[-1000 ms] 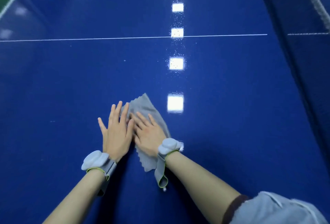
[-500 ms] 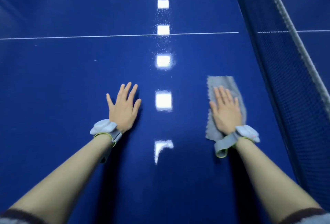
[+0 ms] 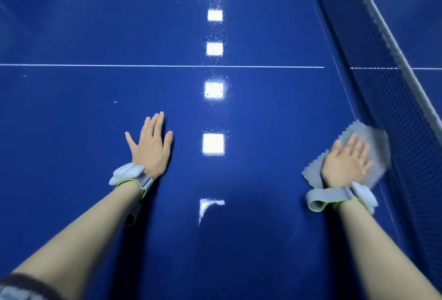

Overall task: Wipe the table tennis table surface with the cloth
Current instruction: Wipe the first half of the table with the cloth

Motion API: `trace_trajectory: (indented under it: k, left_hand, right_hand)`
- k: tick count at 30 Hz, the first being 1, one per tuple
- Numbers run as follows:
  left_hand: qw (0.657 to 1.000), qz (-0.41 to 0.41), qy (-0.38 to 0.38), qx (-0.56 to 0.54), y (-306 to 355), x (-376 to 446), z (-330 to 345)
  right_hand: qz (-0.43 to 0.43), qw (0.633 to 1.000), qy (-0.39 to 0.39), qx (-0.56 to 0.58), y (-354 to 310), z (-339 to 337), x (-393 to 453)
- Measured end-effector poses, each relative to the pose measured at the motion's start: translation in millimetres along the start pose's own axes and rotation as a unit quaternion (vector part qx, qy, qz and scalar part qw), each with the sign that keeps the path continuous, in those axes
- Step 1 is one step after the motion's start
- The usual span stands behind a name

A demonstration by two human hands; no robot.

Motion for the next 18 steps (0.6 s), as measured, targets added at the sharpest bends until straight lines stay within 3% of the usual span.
trace_trajectory:
  k: [4, 8, 13, 18]
  left_hand:
    - [1.000, 0.004, -0.004, -0.006, -3, 2, 2]
    - [1.000, 0.009, -0.005, -0.012, 1, 0, 2]
    - [1.000, 0.002, -0.020, -0.015, -3, 2, 3]
    - [1.000, -0.004, -0.007, -0.020, -2, 1, 0]
  right_hand:
    - [-0.083, 0.996, -0.034, -0.006, -95, 36, -49]
    - [-0.244, 0.966, -0.080, -0.034, -186, 70, -143]
    - [-0.481, 0.865, -0.110, -0.085, -224, 100, -258]
    - [-0.602, 0.780, -0.142, -0.096, -202, 91, -257]
Point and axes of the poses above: each hand's wrist, its own x-axis towards the middle knuckle, its own z-axis out of the palm, y = z × x, the point moved 6 cm from there along x, towards the middle knuckle, and after that the axes turned 14 degrees about z, right-handed, at the moved point
